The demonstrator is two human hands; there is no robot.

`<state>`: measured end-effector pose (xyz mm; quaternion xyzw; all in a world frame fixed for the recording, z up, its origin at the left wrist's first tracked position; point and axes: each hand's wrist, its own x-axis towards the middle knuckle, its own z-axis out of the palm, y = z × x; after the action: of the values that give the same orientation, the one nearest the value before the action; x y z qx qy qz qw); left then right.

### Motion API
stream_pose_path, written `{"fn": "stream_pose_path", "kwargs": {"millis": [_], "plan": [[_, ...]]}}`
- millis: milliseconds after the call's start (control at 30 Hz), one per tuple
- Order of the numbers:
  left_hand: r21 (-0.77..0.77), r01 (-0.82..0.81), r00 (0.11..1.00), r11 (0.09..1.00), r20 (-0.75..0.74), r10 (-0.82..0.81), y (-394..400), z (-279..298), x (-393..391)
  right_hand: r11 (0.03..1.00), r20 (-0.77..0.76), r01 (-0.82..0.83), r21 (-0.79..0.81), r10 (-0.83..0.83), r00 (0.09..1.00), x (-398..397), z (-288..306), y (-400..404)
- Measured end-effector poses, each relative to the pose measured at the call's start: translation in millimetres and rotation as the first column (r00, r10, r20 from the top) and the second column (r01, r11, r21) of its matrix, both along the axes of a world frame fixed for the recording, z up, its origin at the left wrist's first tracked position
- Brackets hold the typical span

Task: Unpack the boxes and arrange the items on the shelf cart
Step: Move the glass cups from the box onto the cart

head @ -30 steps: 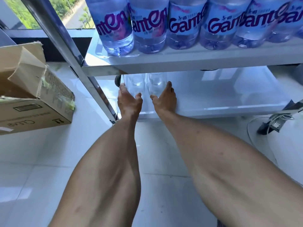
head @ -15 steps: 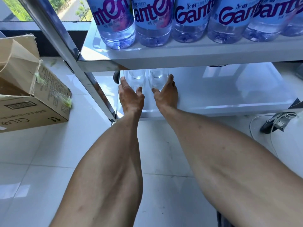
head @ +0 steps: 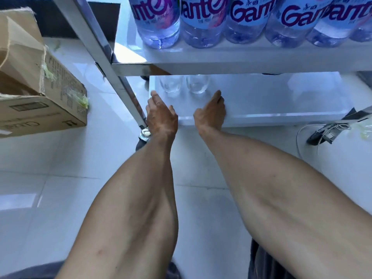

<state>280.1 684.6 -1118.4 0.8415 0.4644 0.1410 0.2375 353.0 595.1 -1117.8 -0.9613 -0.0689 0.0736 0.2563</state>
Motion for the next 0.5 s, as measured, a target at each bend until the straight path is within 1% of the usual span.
{"fn": "stream_pose_path", "kwargs": {"millis": [100,167,233,300,433,500], "plan": [[-0.040,0.115,0.985,0.993,-0.123,-0.119,-26,37,-45,0.995,-0.082,-0.041,-0.095,0.034,0.996,-42,33,-20],[-0.099,0.137,0.970,0.986,-0.189,-0.154,-36,69,-70,0.989,-0.171,-0.083,-0.125,0.061,0.983,-69,64,-28],[-0.170,0.077,0.958,0.982,-0.260,-0.120,-37,103,-90,0.984,-0.277,-0.109,-0.144,0.066,0.959,-90,102,-32],[-0.228,-0.015,0.949,0.974,-0.309,-0.057,-36,138,-114,0.970,-0.361,-0.179,-0.164,0.110,0.926,-113,139,-34],[-0.280,-0.187,0.930,0.942,-0.359,0.078,-28,205,-169,0.955,-0.443,-0.236,-0.180,0.135,0.886,-166,206,-24],[-0.310,-0.216,0.913,0.926,-0.400,0.079,-22,231,-193,0.948,-0.449,-0.248,-0.200,0.137,0.883,-192,229,-11]]}}
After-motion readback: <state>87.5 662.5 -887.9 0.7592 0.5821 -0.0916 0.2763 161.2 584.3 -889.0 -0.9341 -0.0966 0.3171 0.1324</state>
